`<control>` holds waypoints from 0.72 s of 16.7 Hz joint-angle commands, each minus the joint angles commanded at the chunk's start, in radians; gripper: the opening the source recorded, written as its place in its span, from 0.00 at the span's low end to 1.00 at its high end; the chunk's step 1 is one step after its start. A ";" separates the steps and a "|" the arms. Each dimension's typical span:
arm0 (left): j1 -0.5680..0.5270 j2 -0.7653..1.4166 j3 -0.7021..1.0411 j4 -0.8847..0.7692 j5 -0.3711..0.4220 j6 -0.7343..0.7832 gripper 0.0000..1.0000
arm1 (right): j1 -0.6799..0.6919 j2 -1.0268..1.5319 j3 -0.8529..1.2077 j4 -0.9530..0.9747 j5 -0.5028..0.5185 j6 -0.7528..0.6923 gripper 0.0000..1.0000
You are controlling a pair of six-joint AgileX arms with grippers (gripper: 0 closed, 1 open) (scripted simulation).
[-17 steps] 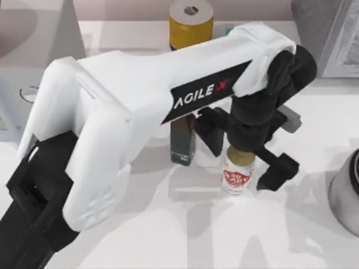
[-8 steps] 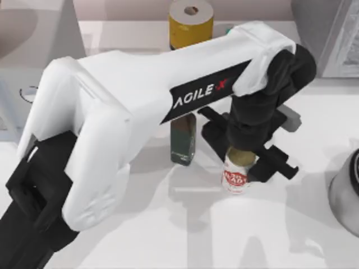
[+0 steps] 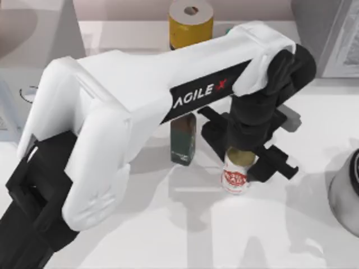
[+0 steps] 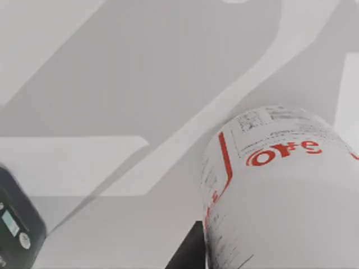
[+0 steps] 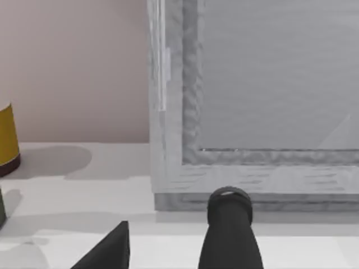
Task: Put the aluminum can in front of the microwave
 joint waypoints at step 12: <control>-0.039 0.041 0.098 -0.109 -0.049 -0.002 0.00 | 0.000 0.000 0.000 0.000 0.000 0.000 1.00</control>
